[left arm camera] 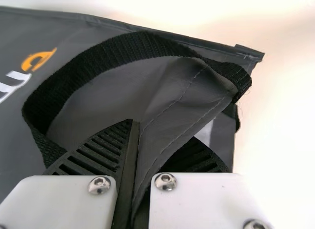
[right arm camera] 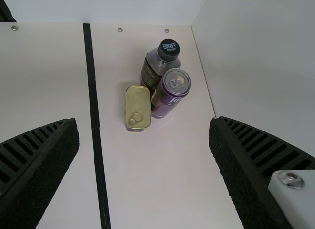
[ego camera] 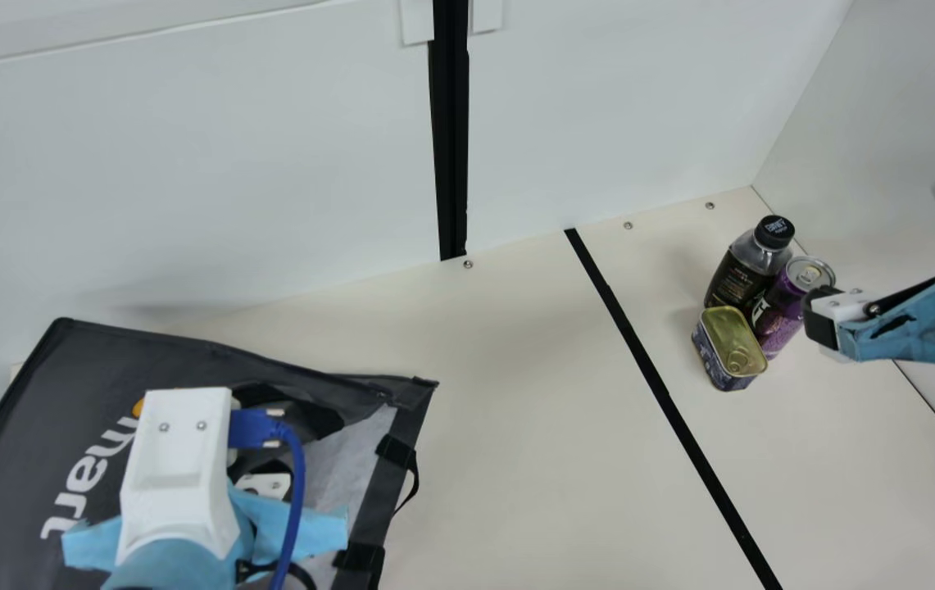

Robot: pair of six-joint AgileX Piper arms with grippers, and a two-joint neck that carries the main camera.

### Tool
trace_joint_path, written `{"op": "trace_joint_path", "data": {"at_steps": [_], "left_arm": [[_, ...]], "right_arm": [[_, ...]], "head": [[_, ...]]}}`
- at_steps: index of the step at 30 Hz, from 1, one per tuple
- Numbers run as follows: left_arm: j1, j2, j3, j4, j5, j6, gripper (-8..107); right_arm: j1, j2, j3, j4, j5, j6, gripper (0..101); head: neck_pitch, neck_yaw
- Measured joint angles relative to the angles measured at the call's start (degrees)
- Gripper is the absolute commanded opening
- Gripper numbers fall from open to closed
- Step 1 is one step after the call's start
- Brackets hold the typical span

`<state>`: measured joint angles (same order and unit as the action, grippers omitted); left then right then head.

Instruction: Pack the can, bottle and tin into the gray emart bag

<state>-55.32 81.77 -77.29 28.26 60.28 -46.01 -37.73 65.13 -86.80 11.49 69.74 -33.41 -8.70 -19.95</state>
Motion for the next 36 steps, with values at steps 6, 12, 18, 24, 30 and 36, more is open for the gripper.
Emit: {"op": "trace_joint_path", "data": {"at_steps": [6, 12, 18, 24, 30, 36], "left_arm": [[3.2, 0.2, -0.1, -6.0, -2.5, 3.5, 10], [6.7, 0.3, -0.2, -12.7, -4.7, 7.7, 10], [10.2, 0.7, -0.8, -19.3, -6.0, 12.0, 10], [13.0, 1.6, -1.9, -24.6, -6.7, 15.5, 10], [15.6, 2.7, -3.5, -28.3, -6.8, 18.7, 10], [17.5, 3.9, -5.2, -30.4, -6.7, 21.2, 10]], "right_arm": [[0.0, 0.0, 0.0, 0.0, 0.0, 0.0, 91], [0.0, 0.0, 0.0, 0.0, 0.0, 0.0, 91], [0.0, 0.0, 0.0, 0.0, 0.0, 0.0, 91], [0.0, 0.0, 0.0, 0.0, 0.0, 0.0, 91], [0.0, 0.0, 0.0, 0.0, 0.0, 0.0, 91], [0.0, 0.0, 0.0, 0.0, 0.0, 0.0, 91]], "head": [[0.0, 0.0], [0.0, 0.0], [0.0, 0.1], [0.0, 0.0], [0.0, 0.0], [0.0, 0.0]]}}
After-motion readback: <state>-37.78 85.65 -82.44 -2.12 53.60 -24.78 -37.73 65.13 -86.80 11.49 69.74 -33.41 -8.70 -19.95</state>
